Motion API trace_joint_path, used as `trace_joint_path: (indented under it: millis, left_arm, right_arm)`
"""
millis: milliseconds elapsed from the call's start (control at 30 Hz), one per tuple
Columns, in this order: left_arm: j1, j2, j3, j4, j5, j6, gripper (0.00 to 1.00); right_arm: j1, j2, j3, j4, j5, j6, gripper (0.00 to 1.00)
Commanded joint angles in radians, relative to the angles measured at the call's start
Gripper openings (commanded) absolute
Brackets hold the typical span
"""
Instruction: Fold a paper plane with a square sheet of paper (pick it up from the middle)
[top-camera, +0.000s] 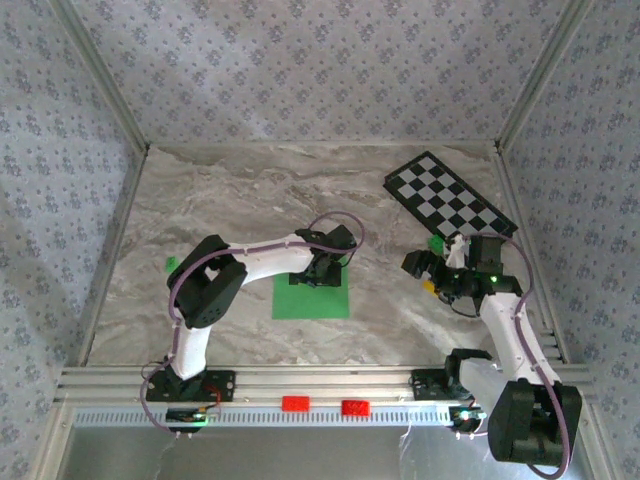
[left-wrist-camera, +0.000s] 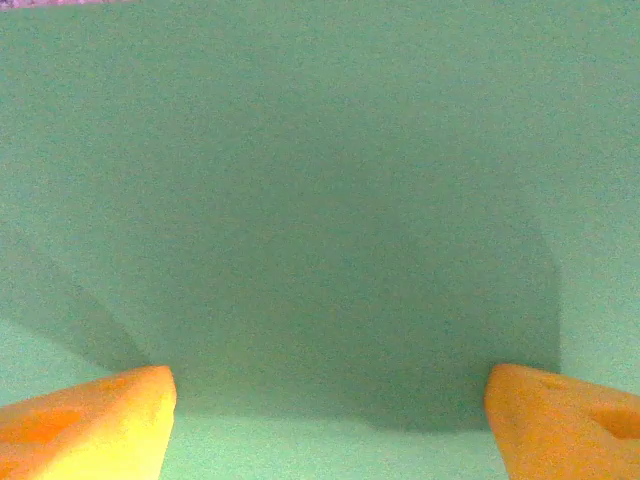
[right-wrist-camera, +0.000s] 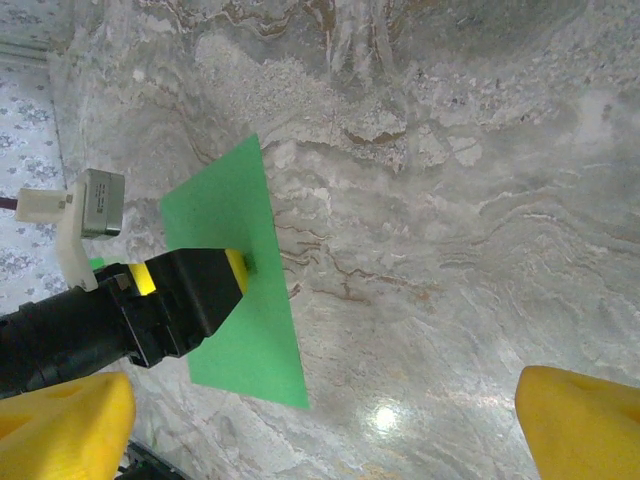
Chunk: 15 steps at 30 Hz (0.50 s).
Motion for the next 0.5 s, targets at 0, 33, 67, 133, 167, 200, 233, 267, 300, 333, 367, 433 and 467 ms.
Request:
trace_joint_path:
  millis: [0,33,67,133,167,200,233,267,300,333,367,433,467]
  left_arm:
    - [-0.009,0.016,-0.033,-0.077,-0.008,0.024,0.80]
    - [-0.009,0.015,-0.031,-0.077,-0.008,0.028,0.80]
    - [-0.009,0.016,-0.028,-0.078,-0.009,0.030,0.80]
    - [-0.009,0.020,-0.018,-0.091,-0.013,0.033,0.82]
    - [-0.008,0.018,-0.009,-0.100,-0.016,0.036,0.82]
    - [-0.008,0.013,0.000,-0.110,-0.021,0.038,0.83]
    - [-0.007,0.005,0.006,-0.117,-0.028,0.037,0.84]
    - [-0.006,-0.003,0.009,-0.120,-0.032,0.035,0.85]
    - [-0.004,-0.014,0.009,-0.120,-0.035,0.036,0.86]
    - [-0.003,-0.025,0.010,-0.121,-0.040,0.033,0.87]
    - [0.000,-0.031,0.010,-0.127,-0.046,0.031,0.87]
    - [0.005,-0.040,0.005,-0.128,-0.049,0.027,0.89]
    - [0.007,-0.040,0.001,-0.125,-0.045,0.026,0.89]
  right_arm:
    - [-0.008,-0.010,0.011,-0.023,-0.009,-0.012,1.00]
    - [-0.010,-0.010,0.011,-0.025,-0.006,-0.013,1.00]
    - [-0.009,-0.011,0.012,-0.027,-0.006,-0.013,1.00]
    - [-0.011,-0.011,0.011,-0.028,-0.008,-0.015,1.00]
    - [-0.010,-0.011,0.011,-0.028,-0.008,-0.015,1.00]
    - [-0.011,-0.011,0.010,-0.026,-0.008,-0.015,1.00]
    - [-0.011,-0.011,0.010,-0.024,-0.008,-0.015,1.00]
    - [-0.010,-0.011,0.009,-0.022,-0.008,-0.015,1.00]
    - [-0.010,-0.009,0.010,-0.021,-0.009,-0.013,1.00]
    - [-0.011,-0.008,0.010,-0.020,-0.010,-0.013,1.00]
    - [-0.010,-0.006,0.011,-0.019,-0.013,-0.011,1.00]
    - [-0.011,-0.005,0.010,-0.013,-0.015,-0.009,1.00]
    - [-0.010,-0.006,0.010,-0.012,-0.016,-0.009,1.00]
